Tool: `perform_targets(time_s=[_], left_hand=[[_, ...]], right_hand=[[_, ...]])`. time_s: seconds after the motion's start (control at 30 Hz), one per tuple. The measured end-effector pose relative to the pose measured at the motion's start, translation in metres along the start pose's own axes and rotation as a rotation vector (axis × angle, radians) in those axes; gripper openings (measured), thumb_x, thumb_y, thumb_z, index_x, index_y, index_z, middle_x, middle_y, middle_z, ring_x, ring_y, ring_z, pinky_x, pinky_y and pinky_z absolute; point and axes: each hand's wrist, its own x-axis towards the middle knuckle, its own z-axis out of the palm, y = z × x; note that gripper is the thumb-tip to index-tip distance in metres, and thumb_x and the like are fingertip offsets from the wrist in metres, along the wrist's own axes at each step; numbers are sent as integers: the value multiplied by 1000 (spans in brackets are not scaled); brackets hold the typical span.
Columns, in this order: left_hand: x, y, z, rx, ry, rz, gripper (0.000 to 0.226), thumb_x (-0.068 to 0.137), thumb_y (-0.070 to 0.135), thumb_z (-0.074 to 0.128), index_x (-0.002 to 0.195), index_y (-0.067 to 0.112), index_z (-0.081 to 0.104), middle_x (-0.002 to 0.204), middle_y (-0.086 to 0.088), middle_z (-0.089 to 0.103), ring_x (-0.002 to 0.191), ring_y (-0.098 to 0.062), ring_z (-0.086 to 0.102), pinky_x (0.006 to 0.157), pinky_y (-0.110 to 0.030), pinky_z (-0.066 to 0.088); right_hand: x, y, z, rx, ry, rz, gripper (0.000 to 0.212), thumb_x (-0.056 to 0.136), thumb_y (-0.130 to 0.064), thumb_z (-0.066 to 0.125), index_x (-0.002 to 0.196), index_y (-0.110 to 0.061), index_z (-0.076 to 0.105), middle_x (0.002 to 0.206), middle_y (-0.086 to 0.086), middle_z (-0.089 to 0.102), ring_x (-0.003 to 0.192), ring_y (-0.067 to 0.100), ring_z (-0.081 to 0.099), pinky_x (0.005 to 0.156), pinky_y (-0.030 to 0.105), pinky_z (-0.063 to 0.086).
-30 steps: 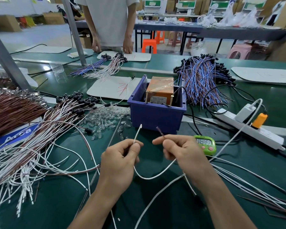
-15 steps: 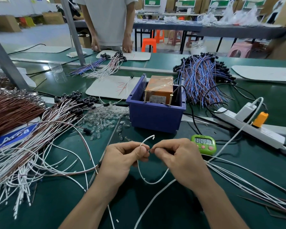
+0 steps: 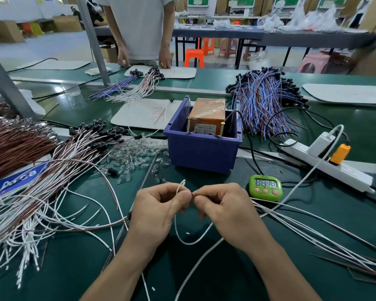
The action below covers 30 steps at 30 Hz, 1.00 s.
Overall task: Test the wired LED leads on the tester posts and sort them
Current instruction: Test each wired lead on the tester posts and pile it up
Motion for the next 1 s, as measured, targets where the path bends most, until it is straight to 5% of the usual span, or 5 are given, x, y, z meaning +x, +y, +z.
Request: perform_targets(time_s=[0.3,0.47,0.67,0.8,1.0], left_hand=[[8,2,-2,-118,121,-91,8,79,27,74,76,25,80,68,-3,71,58,-11,62,59,-16,51],[14,13,-1,-96,-12,-122,23,84,34,66,92,20,83,81,-12,78,63,-15,72,53,-17,51],[29,23,-1,5,142,-83,31,106,29,52,96,19,80,44,-7,52,32,-12,38,35,-19,31],[37,33,-9,92,219,-32,39,100,19,47,80,21,80,43,3,29,39,-11,22,37,-19,23],[55,39,-17,449,303,62,32,90,34,48,75,33,76,38,9,40,38,-10,32,48,-27,25]], right_hand=[[5,11,-27,299,-49,224,18,93,-11,67,81,-16,80,68,11,72,56,19,62,54,26,52],[6,11,-36,450,56,240,23,96,-17,65,78,-13,79,60,8,62,53,11,52,49,19,41],[5,3,-49,738,110,215,42,105,-11,46,77,-12,79,74,11,57,61,11,49,55,19,40],[8,1,-63,708,173,186,27,105,-6,45,96,-8,70,59,9,56,53,13,47,49,20,35],[24,-3,-81,404,203,146,18,99,-2,60,82,-8,61,62,13,67,43,17,50,43,22,40]])
